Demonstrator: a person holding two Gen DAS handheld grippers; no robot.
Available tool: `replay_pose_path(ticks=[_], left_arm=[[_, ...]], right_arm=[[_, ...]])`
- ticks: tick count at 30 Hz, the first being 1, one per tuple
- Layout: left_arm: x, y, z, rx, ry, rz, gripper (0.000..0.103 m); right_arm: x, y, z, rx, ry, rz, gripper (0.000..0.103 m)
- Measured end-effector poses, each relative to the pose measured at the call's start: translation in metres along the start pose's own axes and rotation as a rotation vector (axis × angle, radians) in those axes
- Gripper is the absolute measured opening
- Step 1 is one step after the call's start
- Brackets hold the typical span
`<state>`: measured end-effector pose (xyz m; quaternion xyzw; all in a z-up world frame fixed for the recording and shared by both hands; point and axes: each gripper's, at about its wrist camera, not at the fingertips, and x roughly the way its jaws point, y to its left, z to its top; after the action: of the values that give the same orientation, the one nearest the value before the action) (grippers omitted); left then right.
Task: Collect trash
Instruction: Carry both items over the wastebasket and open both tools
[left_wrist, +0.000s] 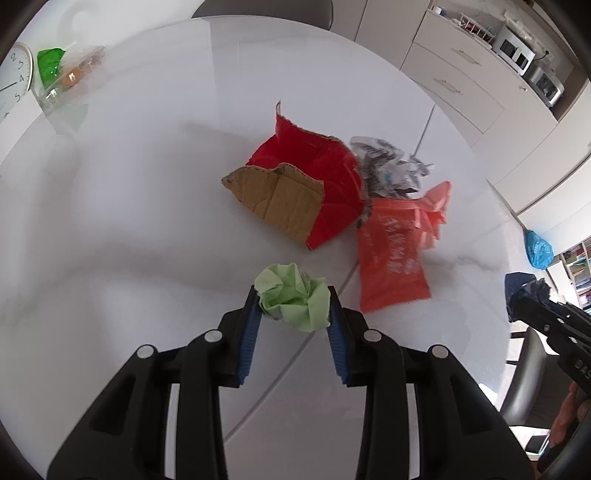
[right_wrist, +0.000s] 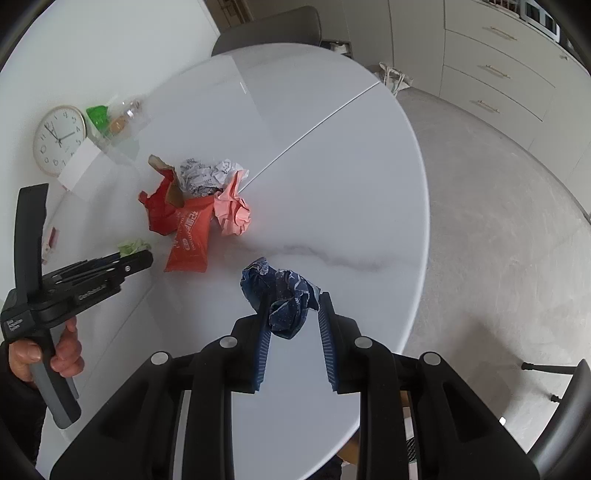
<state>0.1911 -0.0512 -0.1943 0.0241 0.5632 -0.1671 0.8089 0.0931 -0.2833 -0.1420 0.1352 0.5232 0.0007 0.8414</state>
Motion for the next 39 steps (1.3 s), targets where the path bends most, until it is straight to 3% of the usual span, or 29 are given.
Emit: replay_pose_path(ticks=[9, 18, 26, 27, 30, 31, 39], left_arm=[[-0.065, -0.049, -0.035, 0.077, -0.025, -0.064, 0.034], [-0.107, -0.156, -0.085, 0.324, -0.021, -0.18, 0.034], [-0.106, -0.239, -0.119, 0.518, 0.042, -0.271, 0.034], [-0.106, -0.247, -0.123, 0.538, 0.052, -0.279, 0.034], [-0.105, -0.267, -0.132, 0.587, 0.064, -0.285, 0.034], [-0.105, -0.274, -0.135, 0.602, 0.068, -0.288, 0.034], [-0.103, -0.321, -0.16, 0.703, 0.104, -0.322, 0.034]], right_arm=[[-0.061, -0.025, -0.05, 0.026, -0.043, -0.03, 0.026], [-0.119, -0.078, -0.149, 0.139, -0.018, -0.154, 0.027], [-0.12, -0.136, -0.227, 0.312, 0.077, -0.214, 0.028], [-0.118, -0.142, -0.234, 0.332, 0.089, -0.216, 0.034], [-0.12, -0.153, -0.247, 0.379, 0.086, -0.249, 0.069], [-0.123, -0.157, -0.251, 0.391, 0.08, -0.268, 0.076], [-0.151, -0.189, -0.266, 0.464, 0.038, -0.338, 0.094]])
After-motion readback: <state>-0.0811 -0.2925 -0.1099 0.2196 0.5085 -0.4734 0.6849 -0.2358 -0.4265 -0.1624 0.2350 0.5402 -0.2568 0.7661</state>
